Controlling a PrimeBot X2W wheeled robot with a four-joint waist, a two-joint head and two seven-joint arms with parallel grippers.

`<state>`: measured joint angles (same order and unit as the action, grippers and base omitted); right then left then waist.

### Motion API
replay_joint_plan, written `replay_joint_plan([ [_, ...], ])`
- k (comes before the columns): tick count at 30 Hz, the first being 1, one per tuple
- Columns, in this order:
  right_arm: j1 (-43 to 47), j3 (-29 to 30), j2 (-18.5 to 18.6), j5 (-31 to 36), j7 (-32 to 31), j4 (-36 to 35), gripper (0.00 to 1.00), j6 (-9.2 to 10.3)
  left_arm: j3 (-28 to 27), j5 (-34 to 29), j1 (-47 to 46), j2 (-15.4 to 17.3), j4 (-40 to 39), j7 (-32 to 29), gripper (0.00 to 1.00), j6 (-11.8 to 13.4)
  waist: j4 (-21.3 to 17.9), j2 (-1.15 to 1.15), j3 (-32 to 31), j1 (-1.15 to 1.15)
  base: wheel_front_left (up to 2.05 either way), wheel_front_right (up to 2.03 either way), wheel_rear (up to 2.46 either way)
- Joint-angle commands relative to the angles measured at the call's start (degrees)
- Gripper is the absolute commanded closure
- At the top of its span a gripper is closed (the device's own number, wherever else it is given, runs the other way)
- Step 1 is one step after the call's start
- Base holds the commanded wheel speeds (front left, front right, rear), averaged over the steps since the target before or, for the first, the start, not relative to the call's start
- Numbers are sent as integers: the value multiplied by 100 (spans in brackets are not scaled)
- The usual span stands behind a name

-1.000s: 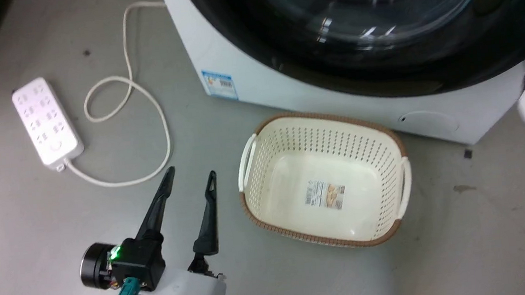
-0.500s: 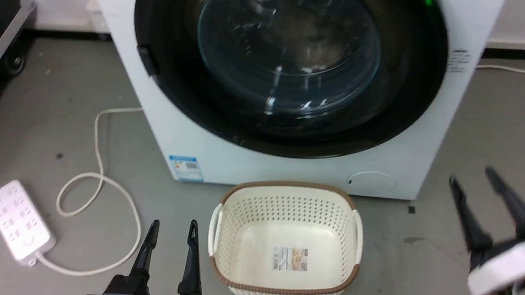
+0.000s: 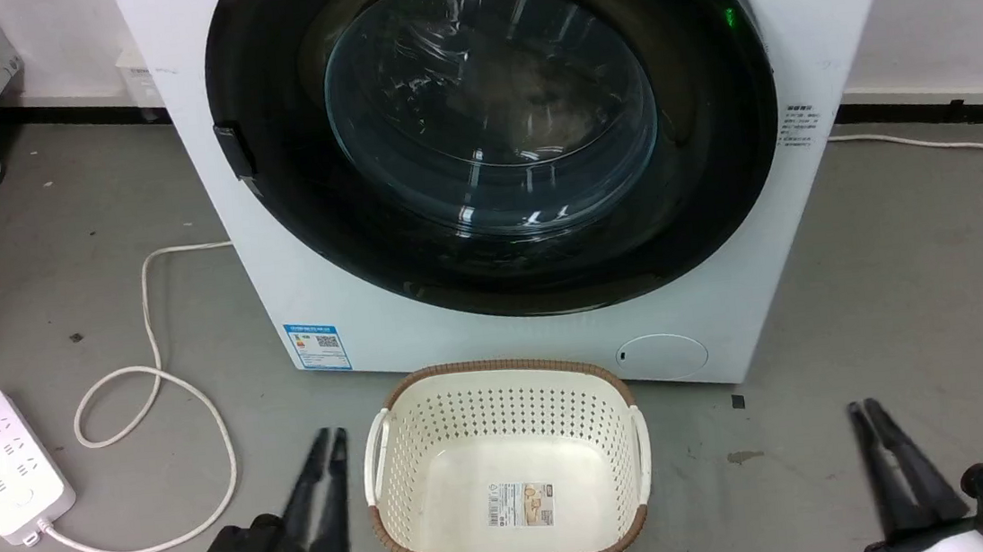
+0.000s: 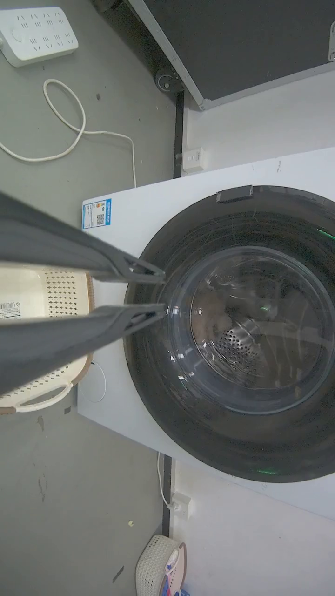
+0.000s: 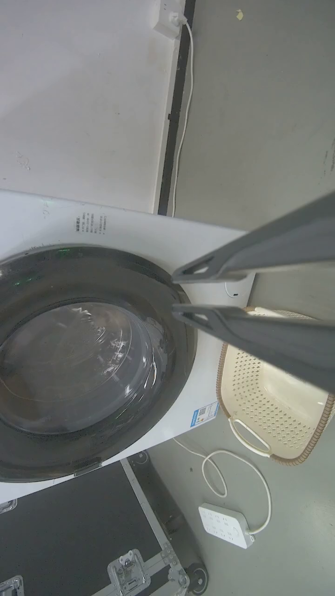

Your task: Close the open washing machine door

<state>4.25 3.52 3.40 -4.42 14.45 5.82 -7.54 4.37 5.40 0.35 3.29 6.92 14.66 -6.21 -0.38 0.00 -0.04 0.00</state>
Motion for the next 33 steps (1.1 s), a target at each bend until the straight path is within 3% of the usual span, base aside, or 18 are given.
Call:
replay_joint_plan([
  [1,-3,-4,0,3,-11,-3,100,0,-4,-4,0,-1,-5,-10,100,4,0,0,0,0,0,0,0],
  [33,-111,-93,-14,116,-380,-152,100,1,-115,-142,-9,-12,-181,-384,100,163,10,0,1,0,0,0,0],
])
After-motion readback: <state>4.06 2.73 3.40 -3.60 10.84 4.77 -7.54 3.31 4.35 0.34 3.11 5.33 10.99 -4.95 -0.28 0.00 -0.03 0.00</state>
